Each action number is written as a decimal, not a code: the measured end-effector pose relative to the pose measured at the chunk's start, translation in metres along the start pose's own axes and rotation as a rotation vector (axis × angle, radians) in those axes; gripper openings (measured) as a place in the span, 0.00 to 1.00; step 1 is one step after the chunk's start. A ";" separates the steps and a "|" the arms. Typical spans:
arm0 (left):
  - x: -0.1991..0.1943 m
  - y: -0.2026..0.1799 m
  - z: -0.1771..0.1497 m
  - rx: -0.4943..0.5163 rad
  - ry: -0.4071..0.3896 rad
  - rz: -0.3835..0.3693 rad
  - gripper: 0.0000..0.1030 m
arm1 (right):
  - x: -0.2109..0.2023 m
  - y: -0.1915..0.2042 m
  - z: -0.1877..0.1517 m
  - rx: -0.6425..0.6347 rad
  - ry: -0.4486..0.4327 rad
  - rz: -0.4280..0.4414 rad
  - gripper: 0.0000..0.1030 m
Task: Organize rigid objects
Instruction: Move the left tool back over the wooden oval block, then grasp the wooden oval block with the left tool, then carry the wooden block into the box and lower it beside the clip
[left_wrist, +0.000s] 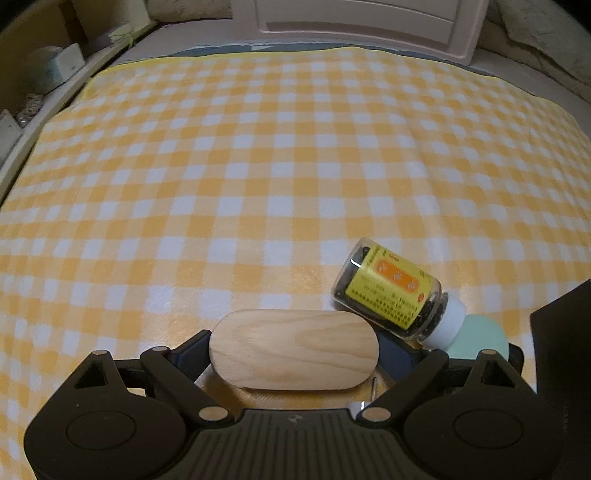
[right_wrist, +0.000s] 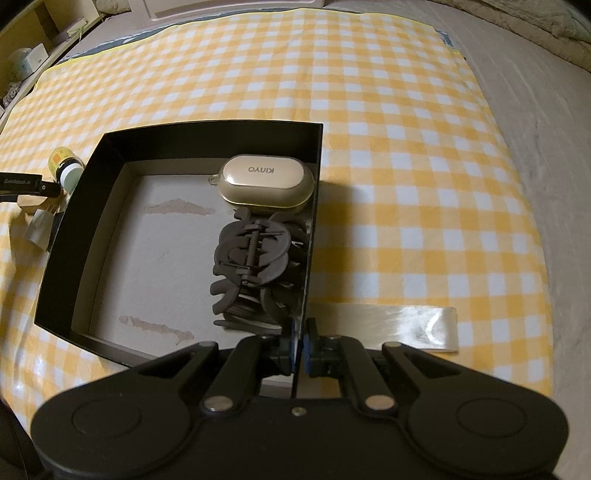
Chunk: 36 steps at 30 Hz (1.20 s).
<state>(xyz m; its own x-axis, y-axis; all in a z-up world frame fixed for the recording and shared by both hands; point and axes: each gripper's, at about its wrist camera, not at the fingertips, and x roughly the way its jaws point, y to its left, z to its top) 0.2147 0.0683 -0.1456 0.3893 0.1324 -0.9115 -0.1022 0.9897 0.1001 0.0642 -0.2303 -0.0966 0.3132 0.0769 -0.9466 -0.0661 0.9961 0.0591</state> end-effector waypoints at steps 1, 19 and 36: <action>-0.004 0.000 0.001 -0.004 -0.012 0.001 0.90 | 0.000 0.000 0.000 0.001 0.000 0.000 0.05; -0.108 -0.073 0.001 0.049 -0.121 -0.448 0.90 | 0.001 0.001 -0.001 -0.001 0.000 -0.001 0.05; -0.107 -0.190 -0.071 0.165 0.070 -0.545 0.90 | 0.001 0.001 -0.001 0.002 0.001 -0.001 0.05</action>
<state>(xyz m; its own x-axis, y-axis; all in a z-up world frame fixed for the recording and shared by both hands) 0.1277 -0.1376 -0.0955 0.2838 -0.3974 -0.8727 0.2425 0.9102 -0.3356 0.0634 -0.2296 -0.0980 0.3123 0.0757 -0.9470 -0.0636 0.9963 0.0587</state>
